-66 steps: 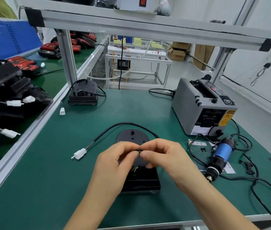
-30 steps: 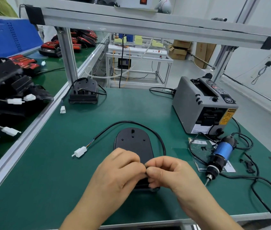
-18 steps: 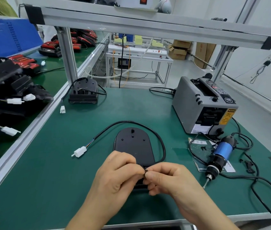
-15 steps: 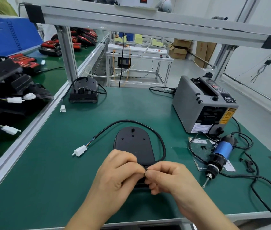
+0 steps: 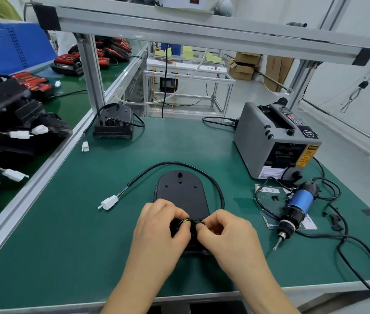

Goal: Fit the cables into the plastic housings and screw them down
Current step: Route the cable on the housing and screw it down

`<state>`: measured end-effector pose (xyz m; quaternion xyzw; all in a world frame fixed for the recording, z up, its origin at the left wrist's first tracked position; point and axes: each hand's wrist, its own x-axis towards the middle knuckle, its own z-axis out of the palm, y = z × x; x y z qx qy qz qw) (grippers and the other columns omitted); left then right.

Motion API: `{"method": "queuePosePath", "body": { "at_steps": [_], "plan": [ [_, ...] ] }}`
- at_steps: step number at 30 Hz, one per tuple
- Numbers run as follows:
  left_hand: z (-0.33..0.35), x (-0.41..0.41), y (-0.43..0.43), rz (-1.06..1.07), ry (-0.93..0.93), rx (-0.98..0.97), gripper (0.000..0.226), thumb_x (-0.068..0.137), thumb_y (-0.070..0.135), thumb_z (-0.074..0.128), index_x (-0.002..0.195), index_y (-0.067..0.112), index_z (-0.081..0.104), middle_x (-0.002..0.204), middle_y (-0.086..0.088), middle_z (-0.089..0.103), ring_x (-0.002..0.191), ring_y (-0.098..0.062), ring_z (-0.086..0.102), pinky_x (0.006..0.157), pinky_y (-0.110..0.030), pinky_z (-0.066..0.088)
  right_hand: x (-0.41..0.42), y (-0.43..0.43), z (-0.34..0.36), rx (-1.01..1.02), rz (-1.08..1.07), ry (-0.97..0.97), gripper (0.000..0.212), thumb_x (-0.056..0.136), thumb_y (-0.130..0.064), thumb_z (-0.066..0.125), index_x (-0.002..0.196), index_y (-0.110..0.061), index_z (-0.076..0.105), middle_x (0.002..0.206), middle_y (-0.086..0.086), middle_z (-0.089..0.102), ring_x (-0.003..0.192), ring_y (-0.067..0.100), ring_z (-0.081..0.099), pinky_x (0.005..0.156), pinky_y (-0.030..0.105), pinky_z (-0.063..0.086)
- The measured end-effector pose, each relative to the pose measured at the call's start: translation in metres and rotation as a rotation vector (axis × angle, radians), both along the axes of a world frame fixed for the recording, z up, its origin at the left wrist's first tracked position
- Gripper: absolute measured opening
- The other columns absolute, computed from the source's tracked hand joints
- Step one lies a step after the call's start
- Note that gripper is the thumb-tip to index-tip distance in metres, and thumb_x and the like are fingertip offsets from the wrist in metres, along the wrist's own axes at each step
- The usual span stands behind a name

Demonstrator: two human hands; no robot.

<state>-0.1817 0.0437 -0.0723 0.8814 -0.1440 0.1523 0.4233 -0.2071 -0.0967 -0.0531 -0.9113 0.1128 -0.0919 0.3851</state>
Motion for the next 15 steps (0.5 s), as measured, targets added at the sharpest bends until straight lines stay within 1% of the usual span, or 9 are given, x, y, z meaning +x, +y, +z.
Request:
{"method": "queuePosePath", "body": {
  "at_steps": [3,5,7,10,12,14,15],
  "plan": [
    [-0.001,0.0,-0.002,0.005,0.024,-0.041,0.012,0.078,0.015,0.07,0.077,0.026,0.064,0.085,0.019,0.054,0.096,0.002,0.043,0.081,-0.011,0.034,0.002,0.003,-0.004,-0.085,0.003,-0.056,0.022,0.074,-0.045,0.065,0.06,-0.03,0.055,0.061,-0.017,0.061,0.066,0.001,0.055,0.062,0.02,0.041],
    [-0.003,0.0,-0.002,0.003,0.03,-0.07,0.014,0.078,0.012,0.07,0.077,0.025,0.064,0.085,0.019,0.055,0.096,-0.001,0.045,0.081,-0.015,0.035,0.002,0.004,-0.006,-0.151,0.038,-0.092,0.024,0.077,-0.046,0.063,0.062,-0.032,0.051,0.063,-0.016,0.059,0.068,0.002,0.054,0.061,0.018,0.037],
    [-0.003,0.0,-0.002,0.0,0.042,-0.115,0.017,0.078,0.009,0.07,0.076,0.025,0.065,0.086,0.019,0.056,0.096,-0.004,0.047,0.083,-0.021,0.037,0.004,0.001,-0.006,-0.223,0.071,-0.141,0.021,0.079,-0.047,0.063,0.067,-0.031,0.055,0.069,-0.015,0.059,0.072,0.005,0.053,0.06,0.019,0.033],
    [-0.005,0.0,-0.002,-0.012,0.052,-0.17,0.019,0.078,0.009,0.071,0.075,0.026,0.065,0.088,0.019,0.056,0.097,-0.006,0.049,0.085,-0.025,0.039,0.008,-0.007,-0.005,-0.306,0.102,-0.178,0.021,0.08,-0.048,0.064,0.076,-0.027,0.062,0.074,-0.014,0.058,0.075,0.005,0.052,0.063,0.022,0.03],
    [-0.006,0.0,-0.001,-0.022,0.051,-0.193,0.02,0.078,0.008,0.072,0.075,0.026,0.065,0.091,0.019,0.056,0.098,-0.006,0.049,0.086,-0.028,0.039,0.012,-0.011,-0.004,-0.314,0.12,-0.2,0.021,0.078,-0.047,0.069,0.077,-0.028,0.061,0.074,-0.016,0.054,0.075,0.004,0.049,0.065,0.022,0.032],
    [-0.006,-0.001,-0.001,-0.03,0.05,-0.224,0.021,0.078,0.007,0.072,0.075,0.026,0.065,0.093,0.019,0.056,0.098,-0.007,0.05,0.086,-0.029,0.039,0.015,-0.015,-0.002,-0.318,0.133,-0.216,0.024,0.074,-0.048,0.072,0.084,-0.029,0.061,0.082,-0.017,0.054,0.083,0.004,0.049,0.069,0.023,0.038],
    [-0.006,-0.001,-0.001,-0.032,0.048,-0.234,0.021,0.078,0.007,0.072,0.075,0.026,0.065,0.093,0.019,0.056,0.098,-0.007,0.05,0.086,-0.028,0.039,0.017,-0.017,-0.001,-0.333,0.147,-0.206,0.027,0.073,-0.05,0.072,0.088,-0.03,0.064,0.088,-0.017,0.055,0.088,0.004,0.049,0.073,0.023,0.038]
  ]
}}
